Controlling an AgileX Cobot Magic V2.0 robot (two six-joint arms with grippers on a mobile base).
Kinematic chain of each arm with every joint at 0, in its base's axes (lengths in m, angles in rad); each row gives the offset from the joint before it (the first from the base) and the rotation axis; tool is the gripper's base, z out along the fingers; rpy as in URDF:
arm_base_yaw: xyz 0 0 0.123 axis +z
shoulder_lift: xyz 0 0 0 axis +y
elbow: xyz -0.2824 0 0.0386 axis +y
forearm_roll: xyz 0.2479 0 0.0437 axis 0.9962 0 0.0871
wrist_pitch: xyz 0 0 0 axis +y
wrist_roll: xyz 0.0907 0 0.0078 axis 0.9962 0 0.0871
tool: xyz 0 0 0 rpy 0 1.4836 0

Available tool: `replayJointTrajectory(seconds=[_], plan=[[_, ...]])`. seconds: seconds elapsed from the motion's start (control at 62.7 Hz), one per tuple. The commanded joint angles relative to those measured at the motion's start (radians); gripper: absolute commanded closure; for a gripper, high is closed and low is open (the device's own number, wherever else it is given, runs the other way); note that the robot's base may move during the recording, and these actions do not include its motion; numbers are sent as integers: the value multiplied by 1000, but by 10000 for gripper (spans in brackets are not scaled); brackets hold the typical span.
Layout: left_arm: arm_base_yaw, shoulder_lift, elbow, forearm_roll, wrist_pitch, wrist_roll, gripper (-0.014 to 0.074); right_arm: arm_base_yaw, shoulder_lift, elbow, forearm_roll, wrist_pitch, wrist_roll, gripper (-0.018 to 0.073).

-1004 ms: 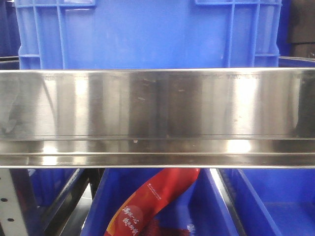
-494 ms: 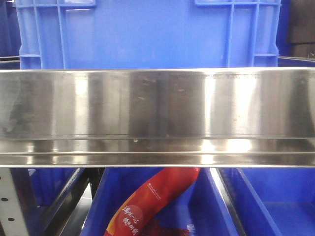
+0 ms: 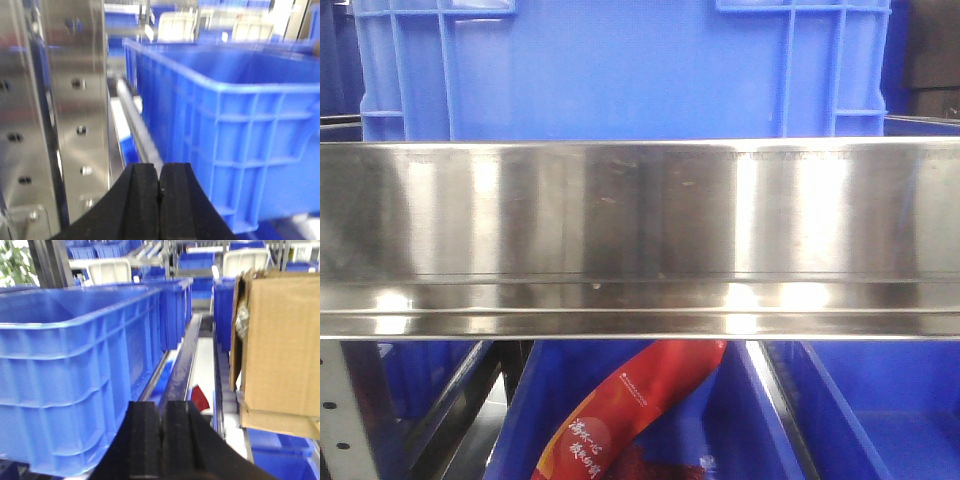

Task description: Grab block from conveyor and place in blue bin

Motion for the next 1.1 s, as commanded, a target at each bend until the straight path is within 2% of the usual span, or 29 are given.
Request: replayJointTrajectory(seconds=[0.0, 0.558, 0.67, 0.813, 0.941, 1.084], plan=[[1, -42, 1, -9, -25, -3, 707, -5, -60, 4, -8, -1, -9, 721], [1, -78, 1, -7, -28, -3, 707, -5, -106, 17, -8, -2, -9, 721], [1, -78, 1, -7, -28, -3, 707, -5, -119, 64, -63, -103, -9, 721], [1, -78, 1, -7, -28, -3, 707, -47, -166, 188, -73, -236, -2, 721], [1, -78, 1, -7, -28, -3, 707, -115, -216, 278, -89, -220, -2, 721], [1, -78, 1, -7, -28, -3, 707, -156, -276, 374, -102, -220, -2, 721]])
